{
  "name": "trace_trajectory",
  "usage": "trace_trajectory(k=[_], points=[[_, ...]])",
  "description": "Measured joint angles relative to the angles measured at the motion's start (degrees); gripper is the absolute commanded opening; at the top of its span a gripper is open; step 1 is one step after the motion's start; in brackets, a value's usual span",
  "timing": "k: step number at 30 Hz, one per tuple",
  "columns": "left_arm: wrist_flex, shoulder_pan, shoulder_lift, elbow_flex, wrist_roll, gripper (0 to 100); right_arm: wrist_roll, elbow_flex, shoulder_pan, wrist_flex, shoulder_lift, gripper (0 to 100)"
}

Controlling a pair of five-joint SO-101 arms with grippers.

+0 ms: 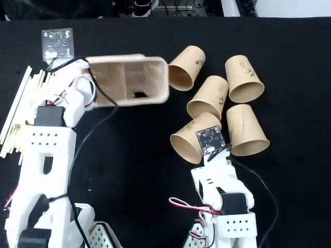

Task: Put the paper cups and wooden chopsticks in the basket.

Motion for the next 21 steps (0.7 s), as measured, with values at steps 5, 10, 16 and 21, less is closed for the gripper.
trace_trajectory(k=[5,10,16,21], points=[[14.9,1.8,-1.1,-9.1,3.1,3,0.0,0.0,0.0,0.0,0.0,2.5],[20.5,1.4,-1.1,-13.6,5.5,11,0.0,0.0,0.0,0.0,0.0,2.8],[23.4,1.7,-2.5,-13.2,4.8,32,0.0,0.0,-0.5,0.0,0.0,2.8],[30.9,2.0,-2.8,-17.5,5.8,31,3.3,-0.4,2.0,0.0,0.0,2.9]])
